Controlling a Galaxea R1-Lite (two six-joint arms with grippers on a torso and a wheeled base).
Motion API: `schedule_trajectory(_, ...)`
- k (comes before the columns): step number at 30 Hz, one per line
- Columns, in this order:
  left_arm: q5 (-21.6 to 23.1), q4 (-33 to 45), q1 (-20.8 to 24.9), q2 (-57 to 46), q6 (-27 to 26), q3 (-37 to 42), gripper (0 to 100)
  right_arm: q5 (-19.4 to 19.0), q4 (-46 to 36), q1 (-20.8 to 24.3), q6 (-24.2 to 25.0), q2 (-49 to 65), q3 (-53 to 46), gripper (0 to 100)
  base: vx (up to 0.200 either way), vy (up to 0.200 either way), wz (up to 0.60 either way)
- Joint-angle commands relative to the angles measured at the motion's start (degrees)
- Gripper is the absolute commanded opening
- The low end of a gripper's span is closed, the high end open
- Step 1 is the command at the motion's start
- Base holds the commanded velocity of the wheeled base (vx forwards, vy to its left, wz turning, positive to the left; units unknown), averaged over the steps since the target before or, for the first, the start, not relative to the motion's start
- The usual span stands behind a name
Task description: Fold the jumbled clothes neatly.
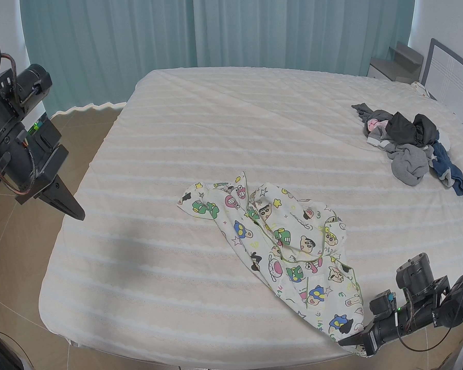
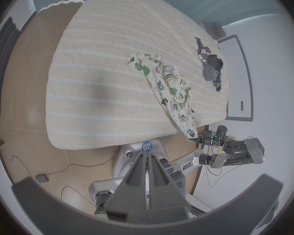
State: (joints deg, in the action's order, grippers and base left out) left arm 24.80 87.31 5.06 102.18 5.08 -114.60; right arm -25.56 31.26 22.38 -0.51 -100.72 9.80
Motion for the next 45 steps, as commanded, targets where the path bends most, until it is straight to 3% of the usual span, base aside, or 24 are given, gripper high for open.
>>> schedule_trajectory(1, 0.1, -1.1, 0.2, -3.7, -1.3, 0.0, 0, 1.9, 4.5, 2.1, -0.6, -7.9, -4.0, 0, 0.000, 0.000, 0.00)
schedule_trajectory(2, 0.1, -1.2, 0.2, -3.7, -1.3, 0.0, 0, 1.9, 4.7, 2.1, -0.6, -8.0, -4.1, 100, 0.000, 0.000, 0.00)
schedule_trajectory(4, 0.1, -1.7, 0.6, -4.9, -2.0, 1.0, 0, 2.4, 8.1, 2.3, -0.7, -9.8, -5.7, 100, 0.000, 0.000, 0.00)
schedule_trajectory(8, -0.6, -2.5, 1.6, -9.1, -7.6, 13.0, 0, 3.2, 13.2, 2.5, -1.0, -9.2, -9.3, 100, 0.000, 0.000, 0.00)
schedule_trajectory(15, -0.5, -11.9, 1.7, -11.0, -8.5, 26.9, 0, 3.6, 21.1, 0.9, -0.3, -6.0, -9.5, 100, 0.000, 0.000, 0.00)
schedule_trajectory(20, 0.9, -33.3, 1.7, -14.5, -6.6, 40.7, 0, 5.2, 21.8, -6.3, 0.4, -1.1, -3.5, 100, 0.000, 0.000, 0.00)
schedule_trajectory(23, 2.3, -40.5, 1.7, -16.0, -2.3, 43.9, 0, 5.3, 21.0, -9.6, 0.8, 0.2, -1.0, 100, 0.000, 0.000, 0.00)
schedule_trajectory(30, 5.1, -54.1, 2.1, -15.7, 9.6, 44.4, 0, 5.2, 15.8, -13.6, 0.8, 2.7, -0.2, 100, 0.000, 0.000, 0.00)
schedule_trajectory(35, 2.8, -68.0, 7.5, -9.4, 20.1, 44.3, 0, 6.4, 9.6, -16.4, 0.3, 8.1, -2.8, 100, 0.000, 0.000, 0.00)
schedule_trajectory(38, -3.5, -73.2, 11.5, -3.4, 20.8, 44.3, 0, 10.9, 5.6, -17.2, -0.1, 10.9, -2.5, 100, 0.000, 0.000, 0.00)
schedule_trajectory(45, -7.6, -83.6, 14.7, 10.4, 23.1, 38.1, 0, 10.4, 4.5, -16.0, 0.5, 19.1, -5.9, 100, 0.000, 0.000, 0.00)
